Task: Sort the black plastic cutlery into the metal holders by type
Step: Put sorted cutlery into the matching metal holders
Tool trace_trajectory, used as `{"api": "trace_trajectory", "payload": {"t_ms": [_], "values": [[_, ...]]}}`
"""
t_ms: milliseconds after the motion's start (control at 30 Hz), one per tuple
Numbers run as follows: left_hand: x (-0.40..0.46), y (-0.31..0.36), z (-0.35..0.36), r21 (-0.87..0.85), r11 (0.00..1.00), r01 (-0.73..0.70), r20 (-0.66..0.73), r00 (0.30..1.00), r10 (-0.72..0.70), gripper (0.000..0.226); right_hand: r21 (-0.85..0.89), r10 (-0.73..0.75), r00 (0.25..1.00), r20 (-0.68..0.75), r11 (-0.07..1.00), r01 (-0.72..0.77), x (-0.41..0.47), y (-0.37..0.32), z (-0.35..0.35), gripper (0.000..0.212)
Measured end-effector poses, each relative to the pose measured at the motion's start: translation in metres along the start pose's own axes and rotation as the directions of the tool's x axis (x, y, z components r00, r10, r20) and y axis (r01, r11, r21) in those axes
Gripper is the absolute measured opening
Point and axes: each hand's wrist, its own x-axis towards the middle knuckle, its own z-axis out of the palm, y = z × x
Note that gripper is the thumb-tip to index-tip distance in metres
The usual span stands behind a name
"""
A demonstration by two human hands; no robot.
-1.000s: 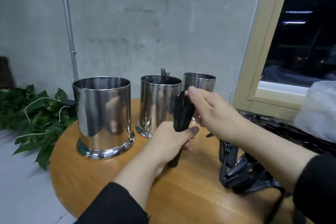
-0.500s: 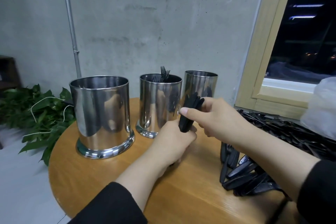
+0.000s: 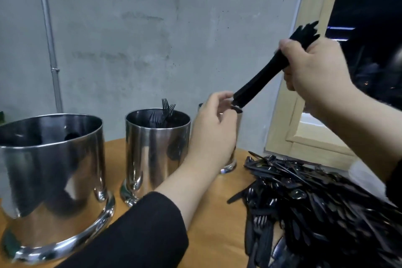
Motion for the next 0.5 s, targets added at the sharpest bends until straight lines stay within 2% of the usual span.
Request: {"api": "trace_trajectory", "payload": {"t_ms": [67,167,300,400,500], "values": [[0.015,-0.009,0.014,0.189,0.982,-0.005,-0.002,1.000,0.006,0.043,-0.049,-0.007,0.999,-0.051,0.999,0.004,0.028,0.009,0.006,0.028],[0.033,-0.024,0.030,0.323,0.946,-0.011,0.014,1.000,0.007,0.050,-0.158,0.052,0.998,-0.043,0.986,-0.059,0.059,0.036,0.029,0.020],[0.045,-0.050,0.040,0.481,0.877,-0.023,0.086,0.996,-0.022,0.056,-0.404,0.205,0.976,0.079,0.901,-0.157,0.073,0.076,0.066,0.039],[0.048,-0.062,0.044,0.576,0.816,-0.047,0.125,0.992,-0.030,0.061,-0.496,0.305,0.938,0.166,0.848,-0.188,0.074,0.101,0.089,0.037],[0.049,-0.064,0.045,0.580,0.812,-0.063,0.140,0.990,-0.023,0.061,-0.565,0.385,0.880,0.279,0.806,-0.174,0.074,0.112,0.096,0.043]]}}
